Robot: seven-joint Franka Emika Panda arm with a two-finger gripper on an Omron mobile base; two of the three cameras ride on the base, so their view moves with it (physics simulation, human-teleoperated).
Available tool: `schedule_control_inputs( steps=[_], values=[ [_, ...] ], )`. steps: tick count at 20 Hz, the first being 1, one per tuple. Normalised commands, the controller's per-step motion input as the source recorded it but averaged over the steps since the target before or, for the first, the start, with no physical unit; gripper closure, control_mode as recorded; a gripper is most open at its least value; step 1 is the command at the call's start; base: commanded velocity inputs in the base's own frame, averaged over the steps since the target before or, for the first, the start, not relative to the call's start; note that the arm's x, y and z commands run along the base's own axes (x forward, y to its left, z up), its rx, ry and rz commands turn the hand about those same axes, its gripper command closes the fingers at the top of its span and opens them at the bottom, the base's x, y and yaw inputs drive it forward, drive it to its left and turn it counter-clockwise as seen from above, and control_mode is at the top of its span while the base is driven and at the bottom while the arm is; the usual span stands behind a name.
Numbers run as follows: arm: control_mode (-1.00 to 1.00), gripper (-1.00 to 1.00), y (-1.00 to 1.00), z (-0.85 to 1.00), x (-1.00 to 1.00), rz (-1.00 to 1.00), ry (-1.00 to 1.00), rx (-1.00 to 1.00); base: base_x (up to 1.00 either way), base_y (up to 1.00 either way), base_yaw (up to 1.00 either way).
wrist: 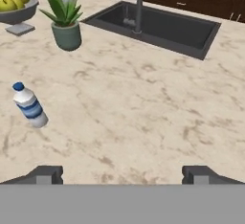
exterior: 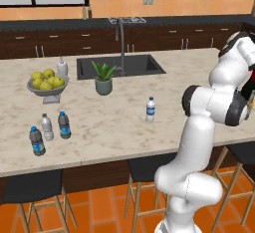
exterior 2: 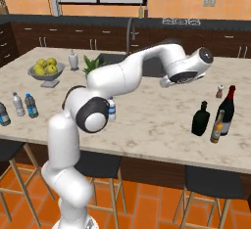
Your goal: Move the plastic bottles in the middle to the plastics group, and the glass bottles in the middle to the glass group.
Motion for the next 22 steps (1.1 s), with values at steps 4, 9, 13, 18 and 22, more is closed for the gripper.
schedule_control_inputs(
  steps=[4, 9, 13, 18, 22],
  values=[
    [-1.0, -1.0, 1.0, 0.31, -0.01, 0.0, 0.12, 0.0, 0.0, 0.0, 0.0],
    [-1.0, -1.0, 0.97, 0.43, -0.06, 0.0, 0.28, -0.04, 0.0, 0.0, 0.0],
    [-1.0, -1.0, 0.83, 0.16, 0.0, 0.0, 0.17, 0.0, 0.0, 0.0, 0.0],
    [-1.0, -1.0, 0.8, -0.36, 0.01, -0.01, 0.04, 0.0, 0.0, 0.0, 0.0],
    [-1.0, -1.0, 0.37, -0.32, -0.2, -0.15, -0.22, -0.01, 0.0, 0.0, 0.0]
  ],
)
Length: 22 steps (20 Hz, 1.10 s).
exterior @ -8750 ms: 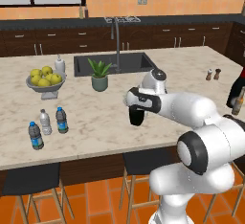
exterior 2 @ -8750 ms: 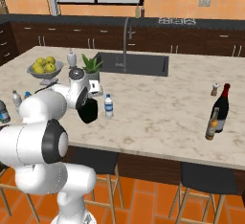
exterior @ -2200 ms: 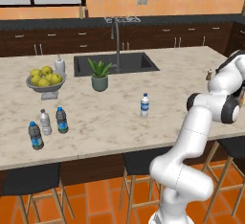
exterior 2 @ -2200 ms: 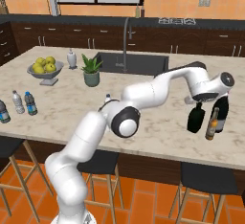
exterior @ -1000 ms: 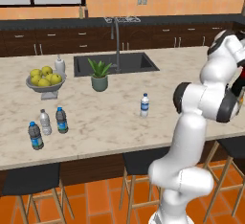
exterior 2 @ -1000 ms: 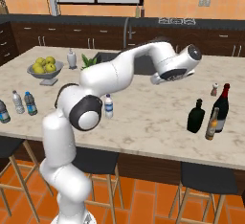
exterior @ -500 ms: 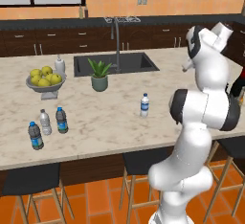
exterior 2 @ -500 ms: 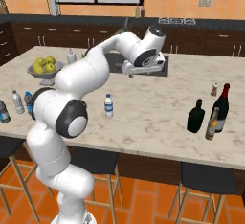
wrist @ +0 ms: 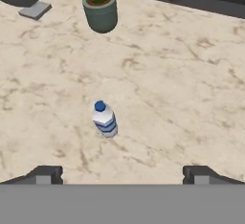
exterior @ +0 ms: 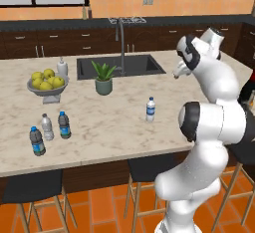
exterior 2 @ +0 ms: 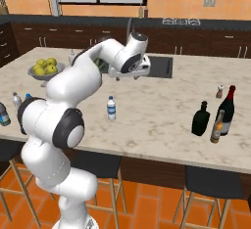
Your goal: Move the plastic bottles in the middle to the plastics group, and the glass bottles in the middle to the glass group.
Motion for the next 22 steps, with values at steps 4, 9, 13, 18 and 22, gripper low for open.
schedule_control_inputs(
  steps=[4, 9, 13, 18, 22],
  values=[
    [-1.0, -1.0, 0.37, -0.33, 0.02, -0.32, -0.03, 0.0, 0.0, 0.0, 0.0],
    [-1.0, -1.0, 0.51, -0.27, 0.29, -0.36, 0.01, -0.03, 0.0, 0.0, 0.0],
    [-1.0, -1.0, 0.62, -0.39, 0.25, -0.22, 0.0, 0.0, 0.0, 0.0, 0.0],
    [-1.0, -1.0, 0.19, -0.49, 0.26, -0.01, 0.02, 0.0, 0.0, 0.0, 0.0],
    [-1.0, -1.0, 0.0, -0.28, 0.13, 0.0, 0.11, 0.0, 0.0, 0.0, 0.0]
  ],
)
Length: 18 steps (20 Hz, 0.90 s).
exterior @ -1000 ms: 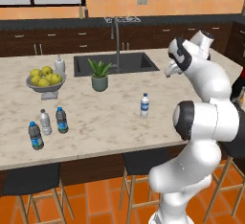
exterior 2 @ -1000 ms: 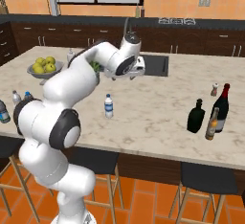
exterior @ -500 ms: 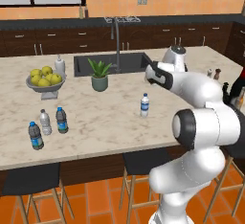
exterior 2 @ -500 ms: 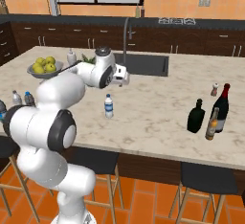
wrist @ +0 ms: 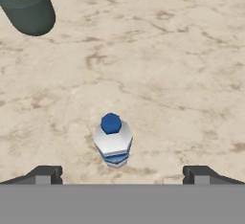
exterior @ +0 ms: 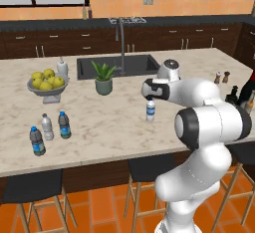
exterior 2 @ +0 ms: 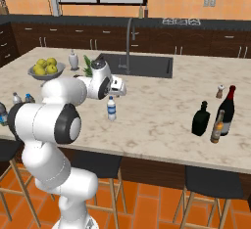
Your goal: Move the plastic bottles in the middle to the plastics group, and the glass bottles in the middle to the glass group.
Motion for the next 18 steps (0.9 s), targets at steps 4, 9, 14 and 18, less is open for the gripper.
schedule_control_inputs(
  steps=[4, 9, 14, 18],
  values=[
    [-1.0, -1.0, 0.0, -0.04, -0.2, 0.0, 0.12, 0.0, 0.0, 0.0, 0.0],
    [-1.0, -1.0, 0.15, -0.39, 0.05, 0.01, 0.02, 0.0, 0.0, 0.0, 0.0],
    [-1.0, -1.0, 0.18, -0.32, 0.24, 0.0, 0.0, 0.0, 0.0, 0.0, 0.0],
    [-1.0, -1.0, 0.0, -0.35, 0.16, 0.0, 0.0, 0.0, 0.0, 0.0, 0.0]
  ],
)
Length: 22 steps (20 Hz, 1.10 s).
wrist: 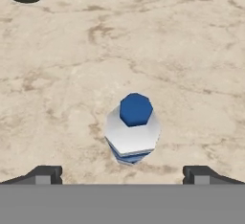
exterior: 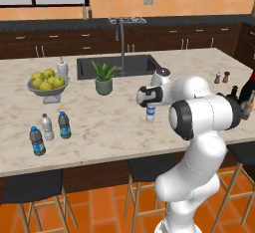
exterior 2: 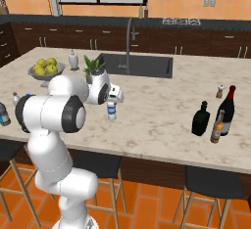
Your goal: Move the plastic bottles in the middle to the plastics group, and the glass bottles in the middle to the glass group.
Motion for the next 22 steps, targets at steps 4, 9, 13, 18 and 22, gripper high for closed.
schedule_control_inputs(
  steps=[4, 9, 13, 18, 22],
  values=[
    [-1.0, -1.0, -0.03, -0.16, 0.07, 0.02, 0.0, 0.0, 0.0, 0.0, 0.0],
    [-1.0, -1.0, -0.01, -0.01, 0.13, 0.02, 0.0, 0.0, 0.0, 0.0, 0.0],
    [-1.0, -1.0, 0.0, -0.02, 0.33, 0.03, 0.0, 0.0, 0.0, 0.0, 0.0],
    [-1.0, -1.0, 0.0, -0.16, 0.06, 0.01, 0.0, 0.0, 0.0, 0.0, 0.0],
    [-1.0, -1.0, 0.0, -0.22, 0.01, 0.01, 0.0, 0.0, 0.0, 0.0, 0.0]
  ],
)
